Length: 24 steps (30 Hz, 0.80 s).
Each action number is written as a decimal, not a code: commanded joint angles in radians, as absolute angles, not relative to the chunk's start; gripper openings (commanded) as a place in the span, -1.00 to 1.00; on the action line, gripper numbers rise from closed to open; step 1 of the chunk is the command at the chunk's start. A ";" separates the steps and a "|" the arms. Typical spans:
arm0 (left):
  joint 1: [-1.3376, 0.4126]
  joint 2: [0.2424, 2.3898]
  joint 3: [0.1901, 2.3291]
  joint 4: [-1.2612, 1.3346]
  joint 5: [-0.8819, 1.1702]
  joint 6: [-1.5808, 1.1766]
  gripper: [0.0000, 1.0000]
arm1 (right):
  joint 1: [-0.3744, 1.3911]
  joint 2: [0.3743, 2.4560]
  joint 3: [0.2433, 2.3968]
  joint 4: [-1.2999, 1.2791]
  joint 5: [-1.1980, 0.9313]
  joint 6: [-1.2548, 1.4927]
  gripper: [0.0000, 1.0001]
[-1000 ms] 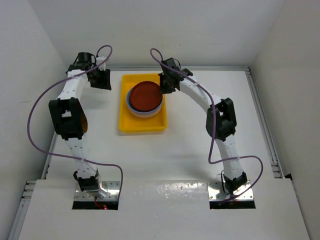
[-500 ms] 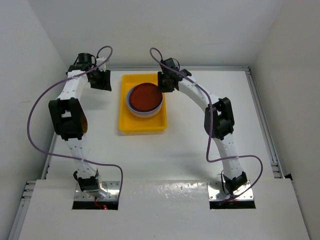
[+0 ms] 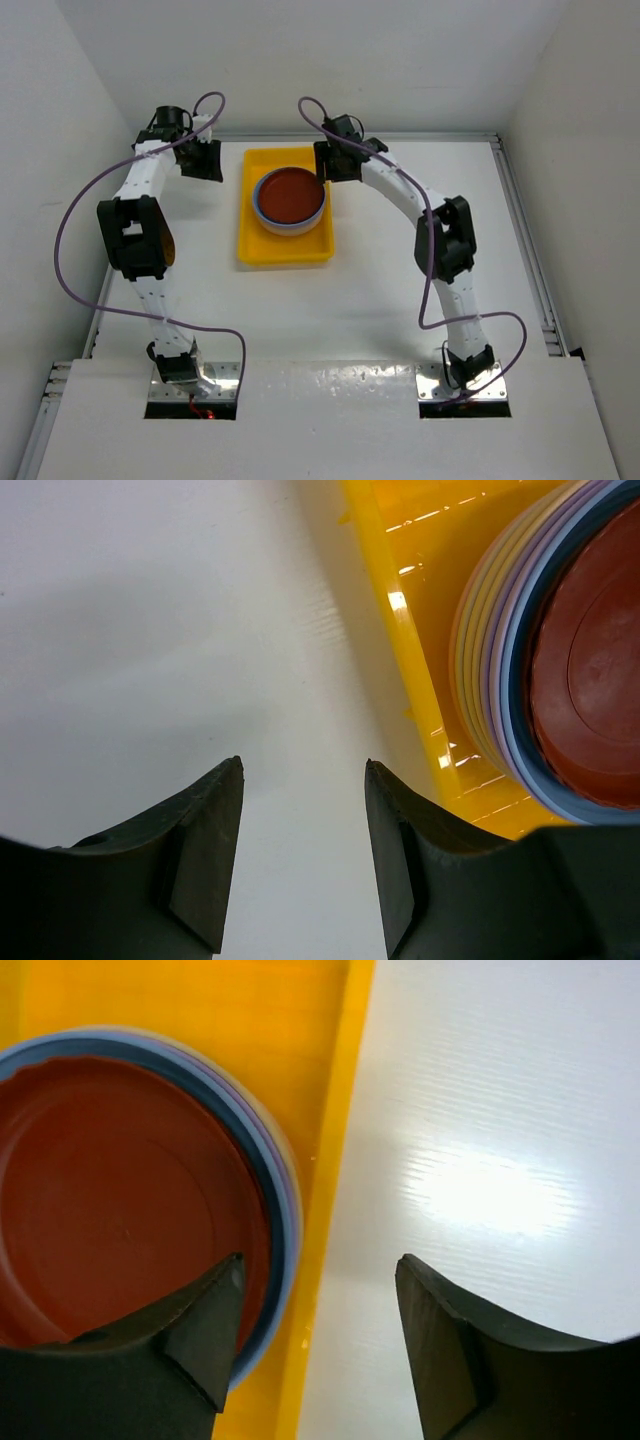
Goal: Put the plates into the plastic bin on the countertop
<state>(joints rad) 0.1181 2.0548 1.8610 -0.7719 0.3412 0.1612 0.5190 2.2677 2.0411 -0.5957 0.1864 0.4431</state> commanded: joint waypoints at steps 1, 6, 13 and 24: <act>0.137 1.980 1.859 -0.762 0.341 0.173 0.10 | 0.470 2.067 1.946 -0.554 0.280 0.413 0.42; 0.170 1.944 1.807 -0.762 0.316 0.186 0.10 | 0.264 1.782 1.572 -0.422 0.230 0.468 0.97; 0.190 1.911 1.692 -0.736 0.266 0.161 0.10 | 0.005 1.496 1.116 -0.474 0.163 0.549 1.00; 0.189 1.844 1.444 -0.684 0.218 0.141 0.10 | -0.104 1.258 0.764 -0.454 0.152 0.606 1.00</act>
